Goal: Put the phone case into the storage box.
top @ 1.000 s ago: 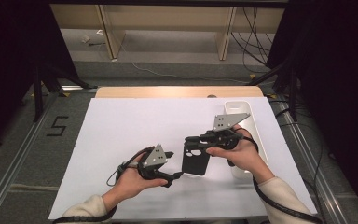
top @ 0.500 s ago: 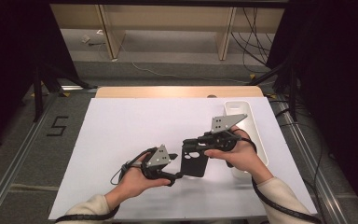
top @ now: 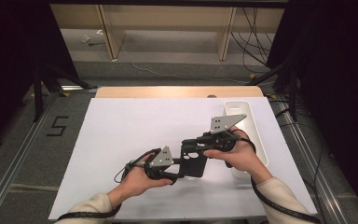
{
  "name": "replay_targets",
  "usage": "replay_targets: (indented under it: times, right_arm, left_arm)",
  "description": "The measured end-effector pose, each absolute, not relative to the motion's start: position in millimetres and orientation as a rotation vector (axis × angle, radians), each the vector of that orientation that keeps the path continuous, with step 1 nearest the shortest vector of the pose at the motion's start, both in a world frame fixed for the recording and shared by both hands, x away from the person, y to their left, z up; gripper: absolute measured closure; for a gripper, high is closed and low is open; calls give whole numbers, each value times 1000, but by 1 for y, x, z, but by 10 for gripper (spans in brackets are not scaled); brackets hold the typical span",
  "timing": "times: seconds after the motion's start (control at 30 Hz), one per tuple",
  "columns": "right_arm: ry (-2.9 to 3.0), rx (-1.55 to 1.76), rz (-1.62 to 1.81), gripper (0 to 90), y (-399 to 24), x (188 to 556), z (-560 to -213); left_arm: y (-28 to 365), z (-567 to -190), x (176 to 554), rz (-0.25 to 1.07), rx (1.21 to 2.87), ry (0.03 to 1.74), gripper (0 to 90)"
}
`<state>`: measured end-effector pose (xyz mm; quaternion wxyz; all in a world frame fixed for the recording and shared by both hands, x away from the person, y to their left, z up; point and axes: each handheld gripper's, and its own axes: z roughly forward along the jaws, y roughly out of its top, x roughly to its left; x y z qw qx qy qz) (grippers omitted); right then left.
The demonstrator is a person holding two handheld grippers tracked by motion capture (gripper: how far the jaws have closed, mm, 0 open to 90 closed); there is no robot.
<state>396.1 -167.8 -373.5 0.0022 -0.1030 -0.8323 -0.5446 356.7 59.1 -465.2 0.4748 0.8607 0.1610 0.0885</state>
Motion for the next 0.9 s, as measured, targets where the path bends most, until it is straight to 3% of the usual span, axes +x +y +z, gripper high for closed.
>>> replay_targets:
  times: [0.23, 0.6, 0.9]
  right_arm:
    - [-2606, -307, -1702, 779, -166, 395, -374]
    - [-2584, -288, -1714, 778, -167, 394, -372]
    - [-2587, -273, -1745, 730, -168, 395, -371]
  left_arm:
    - [59, -464, 357, 221, 2119, 364, 660]
    - [64, -457, 359, 191, 2121, 396, 780]
    - [65, -452, 358, 162, 2127, 452, 805]
